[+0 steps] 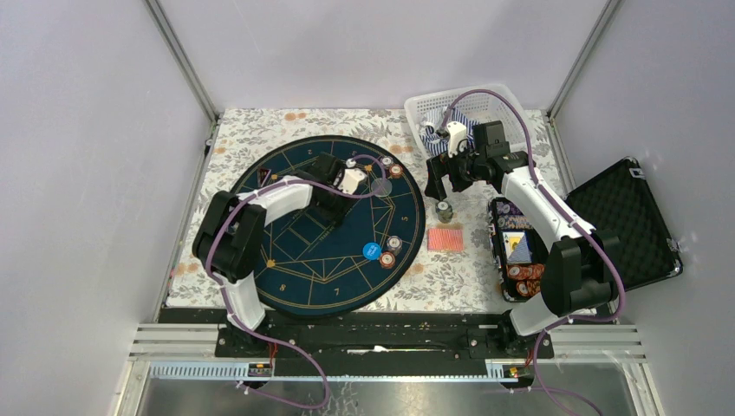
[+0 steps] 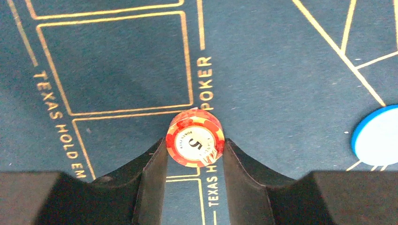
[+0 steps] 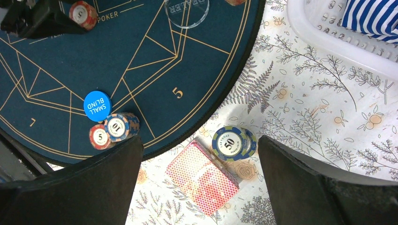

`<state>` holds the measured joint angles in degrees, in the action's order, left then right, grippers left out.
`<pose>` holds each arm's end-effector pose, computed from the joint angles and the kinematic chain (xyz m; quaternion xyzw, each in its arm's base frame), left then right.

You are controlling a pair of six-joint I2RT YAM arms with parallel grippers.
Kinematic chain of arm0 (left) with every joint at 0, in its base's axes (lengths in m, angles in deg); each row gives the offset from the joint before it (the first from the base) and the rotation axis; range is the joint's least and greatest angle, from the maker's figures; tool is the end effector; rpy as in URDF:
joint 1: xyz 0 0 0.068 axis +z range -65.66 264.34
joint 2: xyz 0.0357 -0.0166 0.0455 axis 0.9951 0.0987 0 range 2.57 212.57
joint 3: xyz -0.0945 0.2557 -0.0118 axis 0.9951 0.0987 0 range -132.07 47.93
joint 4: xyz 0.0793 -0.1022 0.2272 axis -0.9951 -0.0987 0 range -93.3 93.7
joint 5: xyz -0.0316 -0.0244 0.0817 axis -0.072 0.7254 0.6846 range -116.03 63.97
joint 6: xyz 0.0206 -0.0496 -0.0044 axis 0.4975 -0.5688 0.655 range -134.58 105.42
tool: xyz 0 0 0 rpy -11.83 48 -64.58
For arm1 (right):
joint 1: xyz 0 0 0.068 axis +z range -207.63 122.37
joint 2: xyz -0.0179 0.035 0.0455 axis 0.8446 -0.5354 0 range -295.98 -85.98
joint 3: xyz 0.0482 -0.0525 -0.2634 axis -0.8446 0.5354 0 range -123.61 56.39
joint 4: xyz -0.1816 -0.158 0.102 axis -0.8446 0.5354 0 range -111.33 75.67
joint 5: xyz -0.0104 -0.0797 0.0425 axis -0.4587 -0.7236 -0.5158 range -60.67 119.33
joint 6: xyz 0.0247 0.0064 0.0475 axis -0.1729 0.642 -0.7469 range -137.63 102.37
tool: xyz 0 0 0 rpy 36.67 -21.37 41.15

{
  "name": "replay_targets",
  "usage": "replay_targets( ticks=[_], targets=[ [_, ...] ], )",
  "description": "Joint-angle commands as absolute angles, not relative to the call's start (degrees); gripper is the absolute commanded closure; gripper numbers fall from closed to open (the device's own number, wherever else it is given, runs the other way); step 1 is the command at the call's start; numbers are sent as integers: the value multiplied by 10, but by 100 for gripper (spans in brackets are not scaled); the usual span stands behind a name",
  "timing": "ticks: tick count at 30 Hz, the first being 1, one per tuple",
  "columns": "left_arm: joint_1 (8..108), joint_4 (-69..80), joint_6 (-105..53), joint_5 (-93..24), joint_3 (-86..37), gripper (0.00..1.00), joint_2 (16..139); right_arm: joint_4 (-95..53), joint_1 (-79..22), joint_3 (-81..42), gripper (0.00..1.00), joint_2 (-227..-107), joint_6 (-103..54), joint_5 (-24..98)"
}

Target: Distribute texas hold em gaming equipment

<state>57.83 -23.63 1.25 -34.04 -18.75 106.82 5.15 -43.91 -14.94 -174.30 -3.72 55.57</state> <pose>0.3219 -0.1660 0.1687 0.3658 0.9026 -0.0881 0.2094 0.3276 0.0962 0.2905 -0.3008 0.8474 0.2079 0.3851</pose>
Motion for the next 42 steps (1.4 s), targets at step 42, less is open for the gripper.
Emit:
replay_targets(
  ticks=[42],
  targets=[
    [1032,-270,93,-397,-234,63,1034,55,-443,-144,0,-1734,-27,584]
  ],
)
